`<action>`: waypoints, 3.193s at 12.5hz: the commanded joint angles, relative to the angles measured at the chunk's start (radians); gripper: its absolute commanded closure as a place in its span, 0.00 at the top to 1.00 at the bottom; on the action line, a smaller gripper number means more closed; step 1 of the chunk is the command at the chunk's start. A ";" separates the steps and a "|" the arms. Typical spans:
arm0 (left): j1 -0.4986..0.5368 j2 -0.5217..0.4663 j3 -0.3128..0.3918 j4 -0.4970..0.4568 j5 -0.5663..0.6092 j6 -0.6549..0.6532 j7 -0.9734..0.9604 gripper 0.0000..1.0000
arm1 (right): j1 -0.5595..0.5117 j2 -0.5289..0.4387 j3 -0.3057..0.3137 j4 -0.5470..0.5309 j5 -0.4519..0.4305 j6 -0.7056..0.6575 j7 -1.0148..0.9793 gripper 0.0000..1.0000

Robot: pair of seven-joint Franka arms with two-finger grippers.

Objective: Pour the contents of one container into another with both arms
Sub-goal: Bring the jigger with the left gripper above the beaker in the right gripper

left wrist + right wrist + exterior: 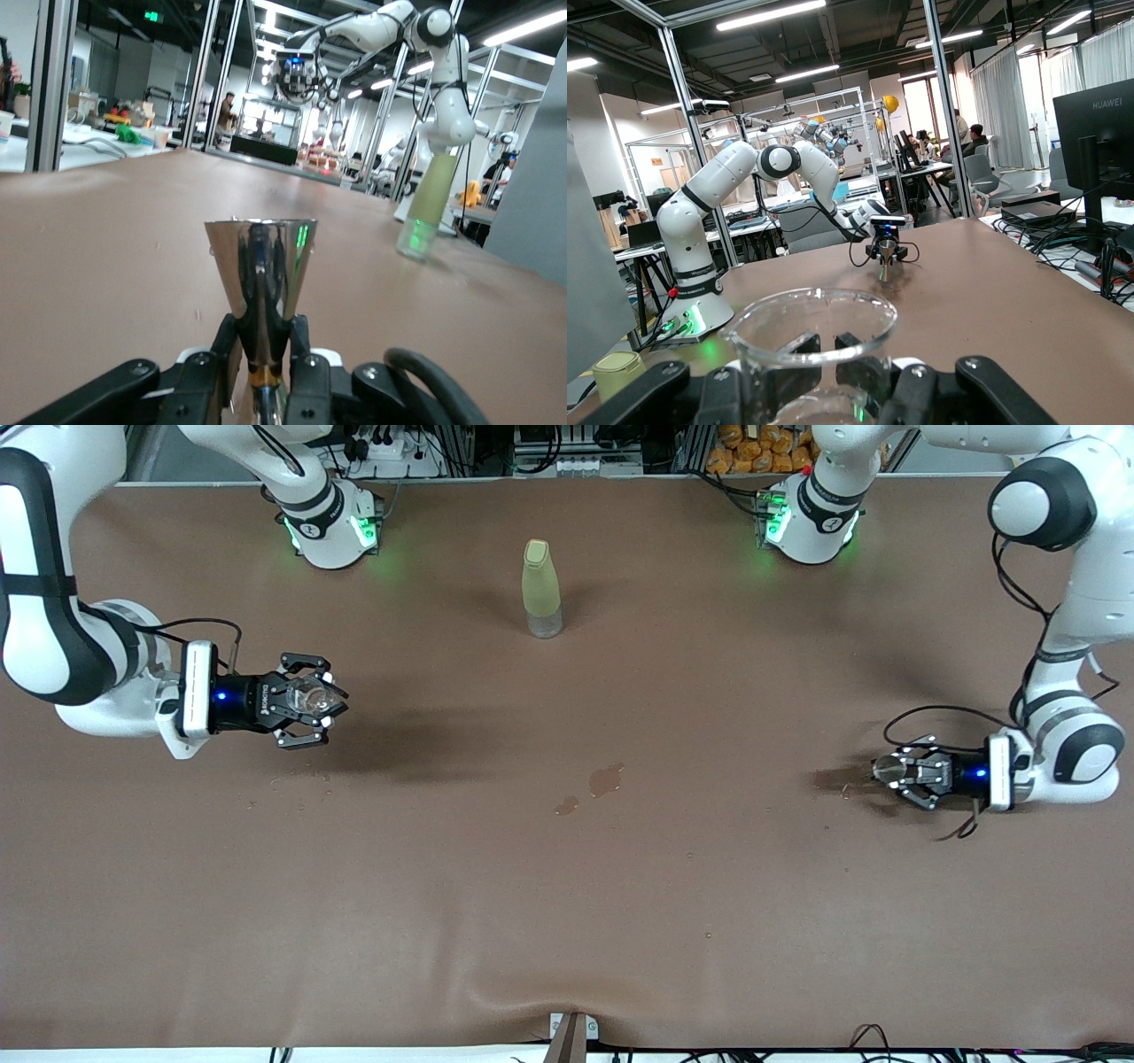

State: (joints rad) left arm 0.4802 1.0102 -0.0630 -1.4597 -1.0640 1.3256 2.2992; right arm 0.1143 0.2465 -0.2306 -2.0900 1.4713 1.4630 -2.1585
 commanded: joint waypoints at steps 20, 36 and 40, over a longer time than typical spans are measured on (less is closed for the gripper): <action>-0.822 0.028 0.009 -0.016 -0.756 0.362 -0.041 0.00 | 0.429 0.034 -0.007 -0.001 0.412 0.371 -0.020 0.00; -0.930 0.038 0.014 -0.030 -0.916 0.448 0.230 0.00 | 0.631 0.143 0.001 0.008 0.783 0.499 -0.205 0.00; -0.905 0.033 0.012 -0.051 -0.916 0.437 0.250 0.00 | 0.637 0.175 0.037 0.010 0.836 0.499 -0.245 0.00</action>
State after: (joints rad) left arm -0.4255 1.0496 -0.0470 -1.5004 -1.9617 1.7721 2.5249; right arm 0.7414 0.4068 -0.2055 -2.0887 2.2530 1.9587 -2.3634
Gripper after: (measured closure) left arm 0.780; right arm 0.828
